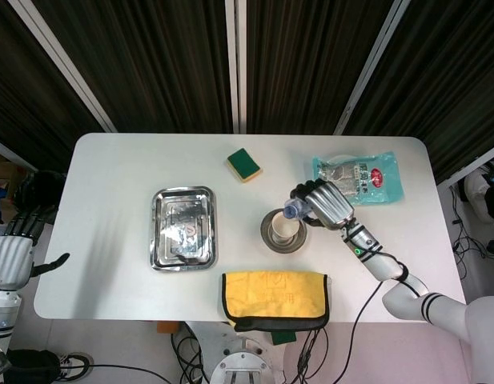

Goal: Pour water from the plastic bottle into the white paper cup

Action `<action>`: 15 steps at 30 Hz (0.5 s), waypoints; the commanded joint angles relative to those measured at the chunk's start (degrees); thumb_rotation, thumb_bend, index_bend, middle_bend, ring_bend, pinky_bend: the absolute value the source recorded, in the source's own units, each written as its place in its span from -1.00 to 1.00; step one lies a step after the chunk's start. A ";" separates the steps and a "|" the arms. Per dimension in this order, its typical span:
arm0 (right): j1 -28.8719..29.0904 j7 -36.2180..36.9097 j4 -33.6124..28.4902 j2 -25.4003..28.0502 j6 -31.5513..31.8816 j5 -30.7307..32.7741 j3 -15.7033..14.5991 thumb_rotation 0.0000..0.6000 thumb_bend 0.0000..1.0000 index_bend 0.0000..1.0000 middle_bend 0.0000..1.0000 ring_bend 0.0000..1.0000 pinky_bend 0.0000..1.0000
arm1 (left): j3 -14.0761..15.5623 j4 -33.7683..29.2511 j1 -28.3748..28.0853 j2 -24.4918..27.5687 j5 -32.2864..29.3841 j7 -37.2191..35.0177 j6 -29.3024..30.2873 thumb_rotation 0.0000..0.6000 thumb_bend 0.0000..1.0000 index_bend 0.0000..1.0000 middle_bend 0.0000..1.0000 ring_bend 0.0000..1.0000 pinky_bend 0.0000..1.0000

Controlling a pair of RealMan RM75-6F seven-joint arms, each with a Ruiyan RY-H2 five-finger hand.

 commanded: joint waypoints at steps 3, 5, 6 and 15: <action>-7.18 18.54 -10.24 3.88 3.71 5.54 0.87 1.00 0.34 0.52 0.15 -0.16 -0.05 | 0.37 -0.21 -0.12 0.02 0.46 -0.11 -0.18 1.00 -0.82 -0.65 -0.66 -0.77 -0.68; -8.53 23.83 -10.43 3.78 3.47 6.93 1.12 1.00 0.33 0.52 0.15 -0.16 -0.05 | 0.48 -0.29 -0.15 -0.02 0.59 0.09 -0.23 1.00 -0.82 -0.65 -0.66 -0.77 -0.68; -8.91 26.01 -10.20 3.74 2.80 7.56 1.14 1.00 0.33 0.51 0.14 -0.16 -0.05 | 0.53 -0.35 -0.15 -0.03 0.64 0.18 -0.23 1.00 -0.82 -0.65 -0.66 -0.77 -0.68; -10.59 43.63 1.06 0.38 -1.82 8.26 0.68 1.00 0.33 0.48 0.12 -0.16 -0.08 | 1.29 -1.08 -0.15 0.31 1.07 0.67 -0.95 1.00 -0.82 -0.65 -0.66 -0.77 -0.68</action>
